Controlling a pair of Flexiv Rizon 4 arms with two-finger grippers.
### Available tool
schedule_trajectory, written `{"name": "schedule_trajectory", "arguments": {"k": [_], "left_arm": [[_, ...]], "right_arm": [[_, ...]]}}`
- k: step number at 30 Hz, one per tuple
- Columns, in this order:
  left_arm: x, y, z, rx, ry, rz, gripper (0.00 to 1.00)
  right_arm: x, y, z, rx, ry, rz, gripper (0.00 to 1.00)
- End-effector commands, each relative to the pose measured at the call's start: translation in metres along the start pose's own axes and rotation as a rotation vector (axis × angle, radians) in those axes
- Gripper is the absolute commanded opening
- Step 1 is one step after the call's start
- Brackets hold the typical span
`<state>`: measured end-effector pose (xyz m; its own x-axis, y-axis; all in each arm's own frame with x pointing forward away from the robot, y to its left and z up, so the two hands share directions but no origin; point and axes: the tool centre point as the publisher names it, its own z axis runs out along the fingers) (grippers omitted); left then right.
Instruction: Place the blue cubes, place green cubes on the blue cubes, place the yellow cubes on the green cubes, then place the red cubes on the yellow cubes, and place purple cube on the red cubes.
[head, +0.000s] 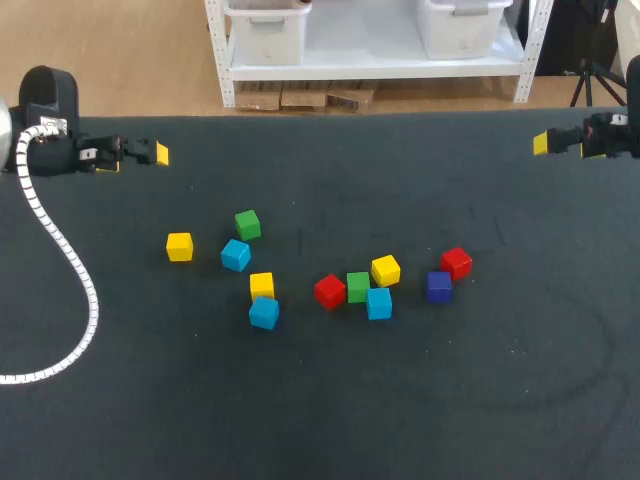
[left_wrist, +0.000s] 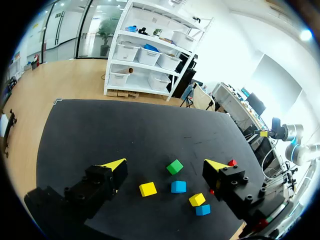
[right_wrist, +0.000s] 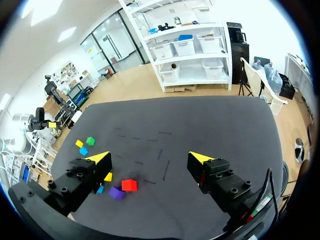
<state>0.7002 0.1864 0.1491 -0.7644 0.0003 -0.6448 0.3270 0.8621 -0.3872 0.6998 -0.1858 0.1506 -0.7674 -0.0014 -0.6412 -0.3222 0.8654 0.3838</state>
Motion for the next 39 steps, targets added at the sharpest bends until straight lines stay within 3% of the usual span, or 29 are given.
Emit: {"name": "schedule_trajectory", "arguments": {"k": [1,17,20,26,30,32,35,39], "left_arm": [[0.000,-0.001,0.000,-0.005,0.003,-0.001,1.00],[0.000,-0.001,0.000,-0.005,0.003,-0.001,1.00],[0.001,-0.005,-0.002,-0.074,0.087,0.176,1.00],[0.009,-0.012,-0.008,-0.093,0.215,0.515,1.00],[0.015,-0.023,-0.010,-0.043,0.300,0.804,1.00],[0.022,-0.030,-0.011,0.036,0.347,0.990,1.00],[0.032,-0.035,-0.013,0.117,0.406,1.176,1.00],[0.043,-0.039,-0.017,0.208,0.441,1.313,1.00]], "right_arm": [[0.000,0.001,0.000,0.004,-0.001,0.001,1.00],[0.000,0.001,0.000,0.004,-0.001,0.001,1.00],[0.000,0.001,0.000,0.004,-0.001,0.001,1.00],[0.000,0.001,0.000,0.004,-0.001,0.001,1.00],[0.000,0.001,0.000,0.004,-0.001,0.001,1.00],[0.000,0.001,0.000,0.004,-0.001,0.001,1.00],[0.000,0.001,0.000,0.004,-0.001,0.001,1.00],[0.000,0.001,0.000,0.004,-0.001,0.001,1.00]]}}
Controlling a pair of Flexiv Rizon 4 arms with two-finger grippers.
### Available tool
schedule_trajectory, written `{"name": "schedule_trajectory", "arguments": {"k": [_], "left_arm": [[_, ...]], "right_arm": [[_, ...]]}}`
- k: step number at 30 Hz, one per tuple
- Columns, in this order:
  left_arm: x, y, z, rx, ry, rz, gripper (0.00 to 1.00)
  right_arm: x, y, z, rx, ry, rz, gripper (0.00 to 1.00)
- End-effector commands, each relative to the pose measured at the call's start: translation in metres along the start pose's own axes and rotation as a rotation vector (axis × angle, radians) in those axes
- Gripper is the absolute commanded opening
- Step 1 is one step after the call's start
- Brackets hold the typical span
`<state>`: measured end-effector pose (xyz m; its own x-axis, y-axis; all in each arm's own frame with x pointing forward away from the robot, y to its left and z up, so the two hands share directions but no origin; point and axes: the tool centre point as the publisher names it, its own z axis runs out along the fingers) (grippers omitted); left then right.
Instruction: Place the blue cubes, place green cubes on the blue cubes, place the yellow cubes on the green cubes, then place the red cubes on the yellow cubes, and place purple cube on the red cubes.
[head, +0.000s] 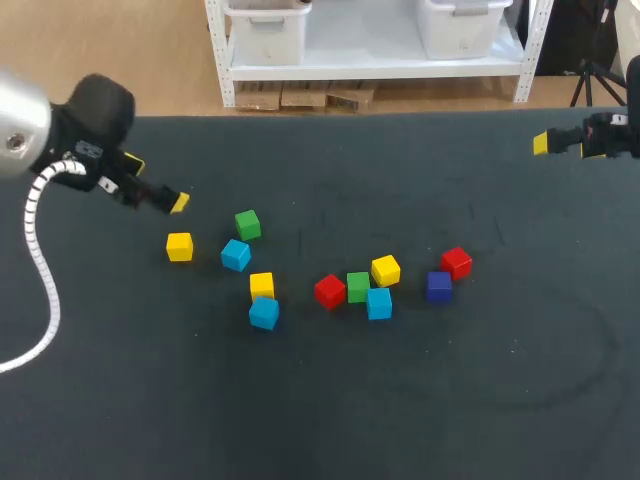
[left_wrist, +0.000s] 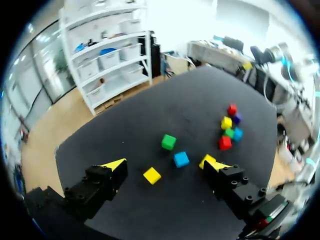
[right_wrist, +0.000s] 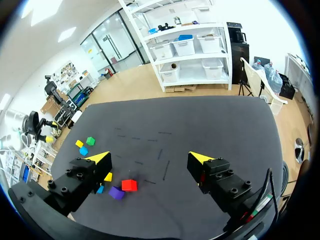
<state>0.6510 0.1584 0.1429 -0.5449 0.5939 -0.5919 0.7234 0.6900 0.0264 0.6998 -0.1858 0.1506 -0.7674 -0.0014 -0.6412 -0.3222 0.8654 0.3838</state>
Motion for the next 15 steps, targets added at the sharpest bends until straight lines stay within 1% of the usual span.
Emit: {"name": "schedule_trajectory", "arguments": {"k": [1,6,10,13,15], "left_arm": [[0.005,-0.005,-0.009,0.226,0.161,0.767,1.00],[0.017,-0.018,-0.011,0.315,0.197,0.921,1.00],[0.024,-0.029,-0.010,0.369,0.265,1.052,1.00],[0.029,-0.036,-0.010,0.385,0.306,1.126,1.00],[0.033,-0.039,-0.006,0.352,0.367,1.162,1.00]], "right_arm": [[0.000,0.001,0.000,0.004,-0.001,0.001,1.00],[0.000,0.001,0.000,0.004,-0.001,0.001,1.00],[0.000,0.001,0.000,0.004,-0.001,0.001,1.00],[0.000,0.001,0.000,0.004,-0.001,0.001,1.00],[0.000,0.001,0.000,0.004,-0.001,0.001,1.00]]}}
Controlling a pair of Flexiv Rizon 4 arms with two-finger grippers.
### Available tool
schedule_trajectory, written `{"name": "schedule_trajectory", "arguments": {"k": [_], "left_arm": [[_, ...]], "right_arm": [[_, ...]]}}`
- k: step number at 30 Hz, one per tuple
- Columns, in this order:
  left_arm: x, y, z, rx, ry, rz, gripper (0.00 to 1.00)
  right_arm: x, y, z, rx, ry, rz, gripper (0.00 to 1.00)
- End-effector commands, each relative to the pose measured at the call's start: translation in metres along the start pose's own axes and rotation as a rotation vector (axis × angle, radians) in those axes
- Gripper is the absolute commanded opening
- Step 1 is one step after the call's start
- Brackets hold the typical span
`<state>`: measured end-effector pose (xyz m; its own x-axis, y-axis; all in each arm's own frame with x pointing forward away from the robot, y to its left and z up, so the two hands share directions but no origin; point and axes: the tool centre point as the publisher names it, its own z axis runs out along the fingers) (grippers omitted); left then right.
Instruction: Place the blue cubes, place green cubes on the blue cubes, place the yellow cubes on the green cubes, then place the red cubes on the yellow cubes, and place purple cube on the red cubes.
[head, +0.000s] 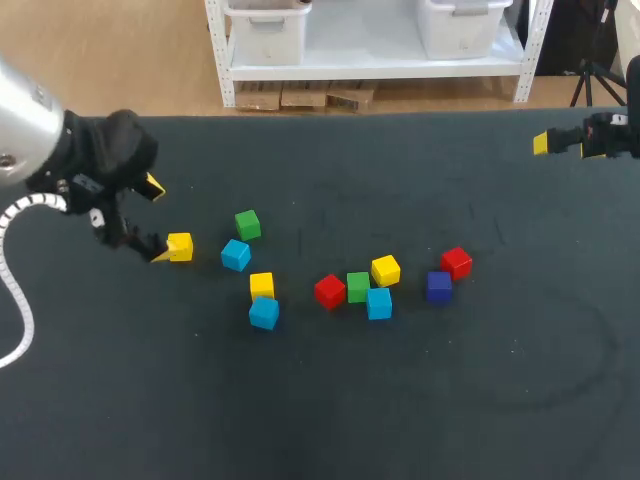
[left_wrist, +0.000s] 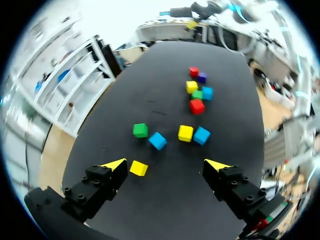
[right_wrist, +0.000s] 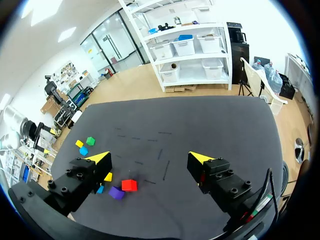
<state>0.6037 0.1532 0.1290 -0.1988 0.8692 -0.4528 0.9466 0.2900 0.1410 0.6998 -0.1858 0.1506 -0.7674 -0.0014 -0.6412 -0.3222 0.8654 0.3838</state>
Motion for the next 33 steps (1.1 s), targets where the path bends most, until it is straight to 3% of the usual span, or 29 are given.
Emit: {"name": "schedule_trajectory", "arguments": {"k": [1,6,9,25,33], "left_arm": [[0.003,-0.004,0.004,0.223,0.288,0.737,1.00],[0.016,-0.012,0.013,0.224,0.384,0.839,1.00],[0.017,-0.005,0.016,0.158,0.373,0.757,1.00],[0.020,-0.006,0.018,0.144,0.384,0.772,1.00],[0.018,-0.018,0.042,0.214,0.352,0.725,1.00]], "right_arm": [[0.000,0.001,0.000,0.004,-0.001,0.001,1.00],[0.000,0.001,0.000,0.004,-0.001,0.001,1.00],[0.000,0.001,0.000,0.004,-0.001,0.001,1.00],[0.000,0.001,0.000,0.004,-0.001,0.001,1.00],[0.000,0.001,0.000,0.004,-0.001,0.001,1.00]]}}
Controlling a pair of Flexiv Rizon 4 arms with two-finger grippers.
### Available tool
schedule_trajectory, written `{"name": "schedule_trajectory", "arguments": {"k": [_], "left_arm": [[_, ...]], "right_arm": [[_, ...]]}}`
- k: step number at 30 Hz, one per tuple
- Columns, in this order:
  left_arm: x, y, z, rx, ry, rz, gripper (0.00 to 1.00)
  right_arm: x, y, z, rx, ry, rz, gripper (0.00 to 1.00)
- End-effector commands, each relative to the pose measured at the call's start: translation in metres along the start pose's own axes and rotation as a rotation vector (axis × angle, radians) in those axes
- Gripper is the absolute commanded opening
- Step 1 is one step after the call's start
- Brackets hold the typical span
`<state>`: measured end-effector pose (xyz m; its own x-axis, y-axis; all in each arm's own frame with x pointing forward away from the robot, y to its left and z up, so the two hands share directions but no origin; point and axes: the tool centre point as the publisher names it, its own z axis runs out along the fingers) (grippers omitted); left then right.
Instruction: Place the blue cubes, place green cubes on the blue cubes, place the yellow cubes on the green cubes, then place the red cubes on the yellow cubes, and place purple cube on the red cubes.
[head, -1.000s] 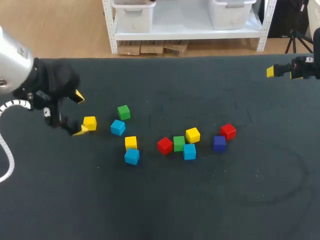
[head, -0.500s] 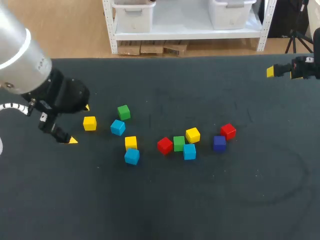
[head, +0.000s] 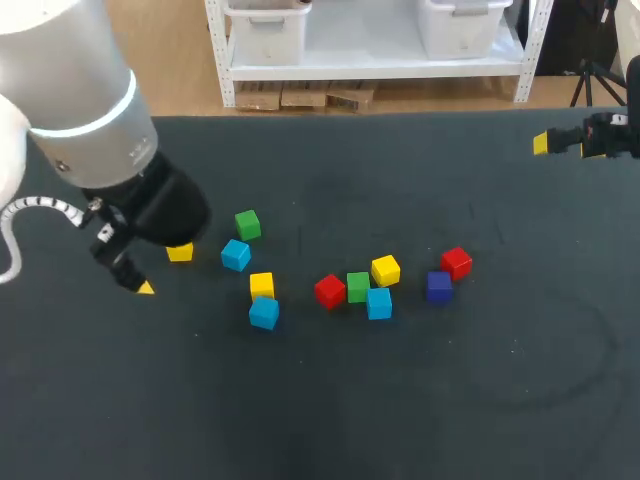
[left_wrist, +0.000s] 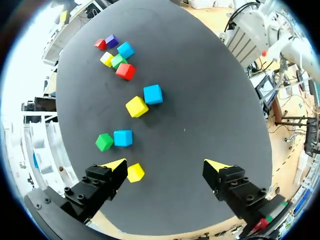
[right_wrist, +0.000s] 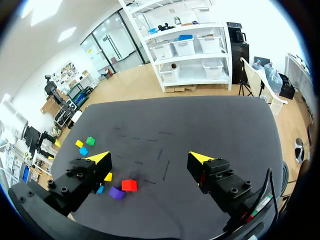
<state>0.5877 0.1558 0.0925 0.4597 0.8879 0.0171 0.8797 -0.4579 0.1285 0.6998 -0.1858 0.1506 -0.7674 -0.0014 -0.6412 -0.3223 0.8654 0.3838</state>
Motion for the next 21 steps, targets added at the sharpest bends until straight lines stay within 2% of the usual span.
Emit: {"name": "schedule_trajectory", "arguments": {"k": [1,6,12,21], "left_arm": [[-0.008,0.007,0.015,0.033,-0.028,-0.030,1.00],[-0.019,0.005,0.028,0.031,-0.086,-0.075,1.00],[-0.033,0.001,0.042,0.044,-0.128,-0.084,1.00],[-0.048,-0.011,0.068,0.107,-0.174,-0.107,1.00]], "right_arm": [[0.000,0.001,0.000,0.004,-0.001,0.001,1.00],[0.000,0.001,0.000,0.004,-0.001,0.001,1.00],[0.000,0.001,0.000,0.004,-0.001,0.001,1.00],[0.000,0.001,0.000,0.004,-0.001,0.001,1.00]]}}
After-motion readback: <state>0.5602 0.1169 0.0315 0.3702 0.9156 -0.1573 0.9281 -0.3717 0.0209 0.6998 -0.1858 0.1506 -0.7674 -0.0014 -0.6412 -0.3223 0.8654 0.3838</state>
